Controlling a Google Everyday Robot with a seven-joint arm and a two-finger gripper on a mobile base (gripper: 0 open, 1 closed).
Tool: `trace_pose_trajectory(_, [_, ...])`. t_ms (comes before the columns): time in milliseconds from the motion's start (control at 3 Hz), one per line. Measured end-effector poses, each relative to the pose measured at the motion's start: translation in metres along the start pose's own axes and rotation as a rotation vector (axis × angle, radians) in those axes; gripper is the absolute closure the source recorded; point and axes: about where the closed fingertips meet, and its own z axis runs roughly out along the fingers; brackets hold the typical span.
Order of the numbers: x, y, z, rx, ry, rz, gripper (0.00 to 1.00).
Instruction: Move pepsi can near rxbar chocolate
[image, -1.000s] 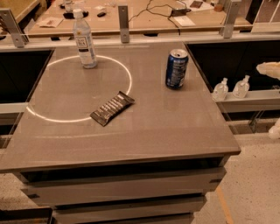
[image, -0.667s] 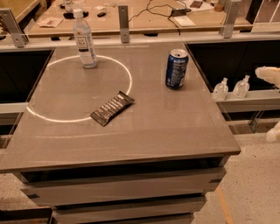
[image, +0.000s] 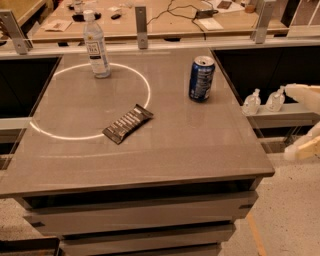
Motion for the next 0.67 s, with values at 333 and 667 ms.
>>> trace_pose_trajectory(333, [-0.008, 0.002, -0.001, 0.017, 0.025, -0.016, 0.0])
trace_pose_trajectory(667, [0.001, 0.001, 0.016, 0.019, -0.026, 0.042, 0.0])
